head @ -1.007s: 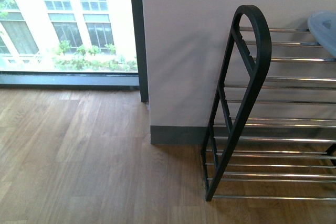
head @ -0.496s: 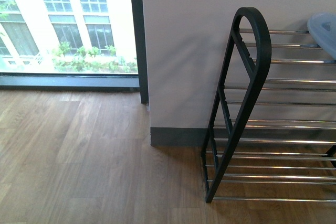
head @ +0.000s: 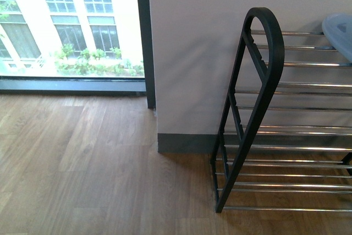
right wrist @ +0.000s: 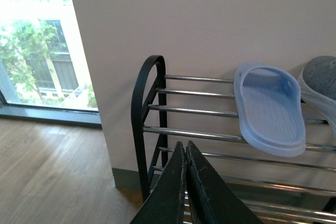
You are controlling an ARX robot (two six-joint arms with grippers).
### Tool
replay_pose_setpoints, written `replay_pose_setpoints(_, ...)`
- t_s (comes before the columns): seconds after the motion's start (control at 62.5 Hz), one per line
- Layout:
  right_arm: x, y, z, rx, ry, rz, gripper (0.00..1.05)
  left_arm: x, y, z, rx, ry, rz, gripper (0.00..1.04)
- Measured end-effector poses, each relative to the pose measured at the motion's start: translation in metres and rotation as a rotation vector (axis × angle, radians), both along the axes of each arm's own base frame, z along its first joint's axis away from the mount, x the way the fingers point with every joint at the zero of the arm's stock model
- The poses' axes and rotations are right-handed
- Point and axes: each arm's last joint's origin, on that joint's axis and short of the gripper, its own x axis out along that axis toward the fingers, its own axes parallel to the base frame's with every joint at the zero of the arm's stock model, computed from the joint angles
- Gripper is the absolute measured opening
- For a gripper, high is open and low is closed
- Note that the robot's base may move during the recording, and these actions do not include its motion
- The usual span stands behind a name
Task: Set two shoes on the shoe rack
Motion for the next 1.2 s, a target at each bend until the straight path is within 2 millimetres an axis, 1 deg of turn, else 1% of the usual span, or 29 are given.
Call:
replay_pose_setpoints(0.144, -0.002, 0.000, 0.000, 0.000, 0.001, 0.000, 0.01, 0.000, 0.000, 0.000, 0.000, 0.000, 0.000, 0.02)
replay_pose_setpoints(0.208, -0.010, 0.000, -0.005, 0.001, 0.035, -0.001, 0.01, 0.000, 0.000, 0.000, 0.000, 0.000, 0.000, 0.02)
replay_pose_setpoints(0.256, -0.013, 0.000, -0.003, 0.000, 0.010, 0.000, 0.01, 0.000, 0.000, 0.000, 0.000, 0.000, 0.001, 0.02)
replay_pose_setpoints(0.656, -0.014, 0.000, -0.003, 0.000, 0.005, 0.001, 0.01, 0.000, 0.000, 0.000, 0.000, 0.000, 0.000, 0.02)
replay_pose_setpoints(0.688, -0.014, 0.000, -0.003, 0.000, 0.005, 0.001, 0.05, 0.000, 0.000, 0.000, 0.000, 0.000, 0.000, 0.02)
replay_pose_setpoints(0.783, -0.014, 0.000, -0.003, 0.000, 0.005, 0.001, 0.21, 0.000, 0.000, 0.000, 0.000, 0.000, 0.001, 0.02)
replay_pose_setpoints(0.879, -0.014, 0.000, -0.003, 0.000, 0.005, 0.001, 0.42, 0.000, 0.000, 0.000, 0.000, 0.000, 0.001, 0.02)
replay_pose_setpoints(0.927, -0.014, 0.000, -0.003, 0.000, 0.005, 0.001, 0.49, 0.000, 0.000, 0.000, 0.000, 0.000, 0.001, 0.02)
replay_pose_setpoints(0.975, -0.014, 0.000, -0.003, 0.000, 0.005, 0.003, 0.60, 0.000, 0.000, 0.000, 0.002, 0.000, 0.003, 0.02)
replay_pose_setpoints(0.991, -0.014, 0.000, -0.003, 0.000, 0.005, 0.005, 0.65, 0.000, 0.000, 0.000, 0.003, 0.000, 0.007, 0.02)
replay_pose_setpoints(1.087, -0.014, 0.000, -0.003, 0.000, 0.005, 0.005, 0.88, 0.000, 0.000, 0.000, 0.003, 0.000, 0.005, 0.02)
replay_pose_setpoints(1.151, -0.014, 0.000, -0.003, 0.000, 0.005, 0.005, 0.97, 0.000, 0.000, 0.000, 0.002, 0.000, 0.005, 0.02)
replay_pose_setpoints(1.199, -0.014, 0.000, -0.003, 0.000, 0.005, 0.004, 0.96, 0.000, 0.000, 0.000, 0.002, 0.000, 0.004, 0.02)
